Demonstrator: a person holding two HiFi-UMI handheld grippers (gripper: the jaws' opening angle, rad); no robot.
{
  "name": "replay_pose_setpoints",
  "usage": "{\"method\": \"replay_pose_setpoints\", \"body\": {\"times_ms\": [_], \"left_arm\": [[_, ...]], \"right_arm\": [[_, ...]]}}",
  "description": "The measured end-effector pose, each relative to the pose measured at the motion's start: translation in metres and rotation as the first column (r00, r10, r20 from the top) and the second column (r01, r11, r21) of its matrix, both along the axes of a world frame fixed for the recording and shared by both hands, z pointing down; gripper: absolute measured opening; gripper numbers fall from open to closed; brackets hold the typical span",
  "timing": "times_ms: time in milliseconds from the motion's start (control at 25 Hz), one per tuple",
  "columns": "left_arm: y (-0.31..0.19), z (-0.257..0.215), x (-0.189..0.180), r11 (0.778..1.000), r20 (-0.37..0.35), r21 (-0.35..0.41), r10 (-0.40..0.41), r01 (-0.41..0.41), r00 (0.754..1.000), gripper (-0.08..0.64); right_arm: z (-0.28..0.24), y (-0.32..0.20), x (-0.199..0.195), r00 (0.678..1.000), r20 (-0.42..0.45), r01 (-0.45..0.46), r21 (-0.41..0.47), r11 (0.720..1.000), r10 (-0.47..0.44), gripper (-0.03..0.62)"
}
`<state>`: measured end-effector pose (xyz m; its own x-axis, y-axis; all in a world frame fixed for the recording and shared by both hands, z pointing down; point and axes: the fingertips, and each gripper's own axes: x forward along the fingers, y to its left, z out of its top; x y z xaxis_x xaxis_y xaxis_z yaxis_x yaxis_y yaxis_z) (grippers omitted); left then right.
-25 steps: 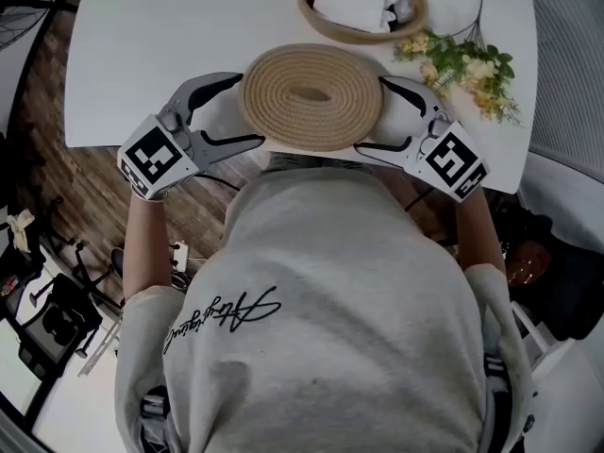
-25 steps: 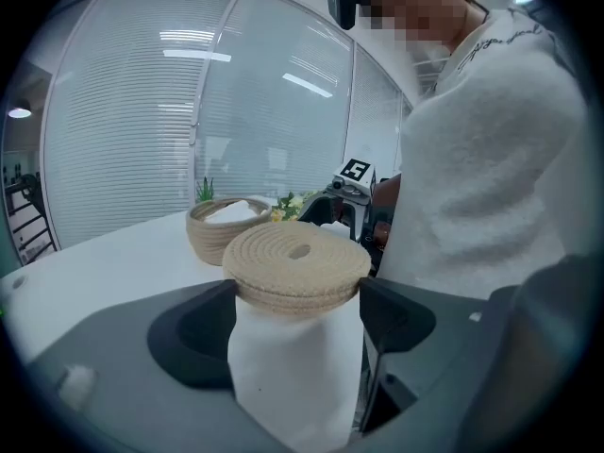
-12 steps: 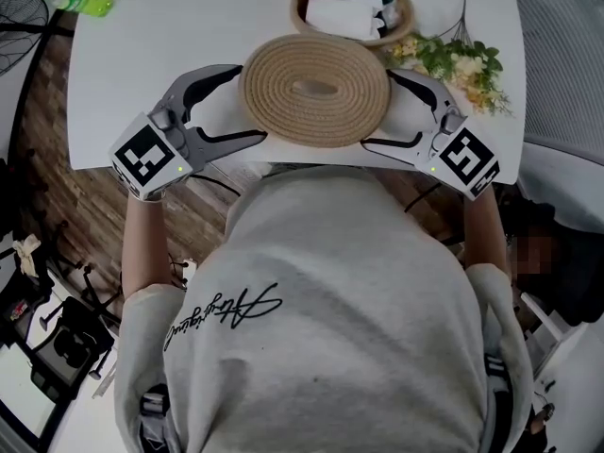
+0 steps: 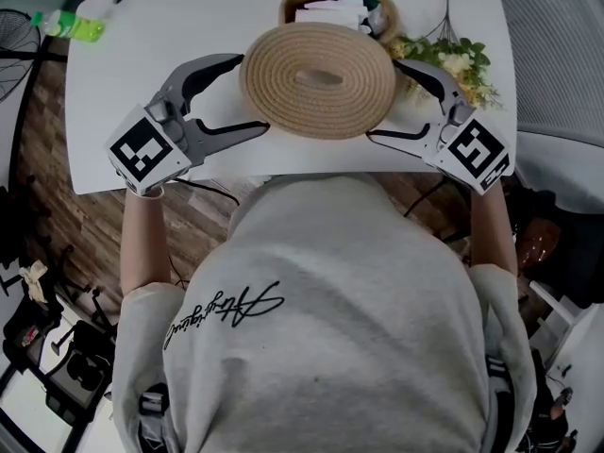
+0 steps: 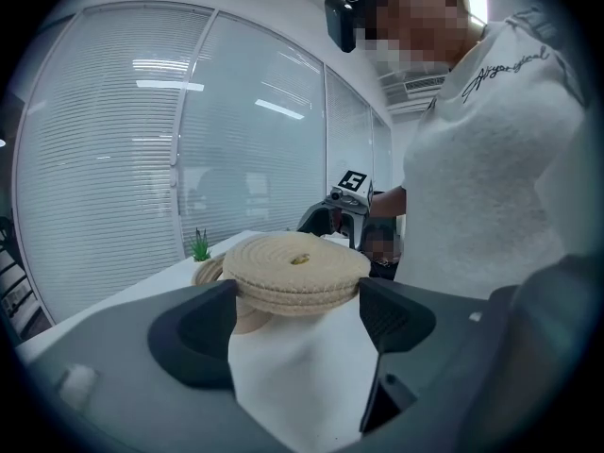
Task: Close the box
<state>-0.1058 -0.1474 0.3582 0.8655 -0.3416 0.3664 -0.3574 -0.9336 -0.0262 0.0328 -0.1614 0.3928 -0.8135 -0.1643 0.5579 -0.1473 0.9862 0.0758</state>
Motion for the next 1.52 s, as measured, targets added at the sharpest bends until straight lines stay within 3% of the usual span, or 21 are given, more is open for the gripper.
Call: {"method": "replay_pose_setpoints", "body": {"times_ms": [520, 1000, 1520], "left_arm": [[-0.056, -0.007, -0.005, 0.998, -0.031, 0.033, 0.057, -0.056, 0.998, 0.4], [-0.06, -0.004, -0.001, 0.993, -0.023, 0.059, 0.1, -0.098, 0.995, 0.4], [-0.09, 0.005, 0.032, 0.999, -0.024, 0.05, 0.007, -0.006, 1.0, 0.4]], "right_arm": [[-0.02, -0.048, -0.003, 0.996, -0.06, -0.056, 0.056, 0.997, 0.06, 0.486], [-0.021, -0.049, 0.001, 0.989, -0.101, -0.097, 0.091, 0.991, 0.106, 0.486], [-0.012, -0.091, 0.034, 0.993, -0.116, -0.008, 0.073, 0.997, 0.016, 0.486]]}}
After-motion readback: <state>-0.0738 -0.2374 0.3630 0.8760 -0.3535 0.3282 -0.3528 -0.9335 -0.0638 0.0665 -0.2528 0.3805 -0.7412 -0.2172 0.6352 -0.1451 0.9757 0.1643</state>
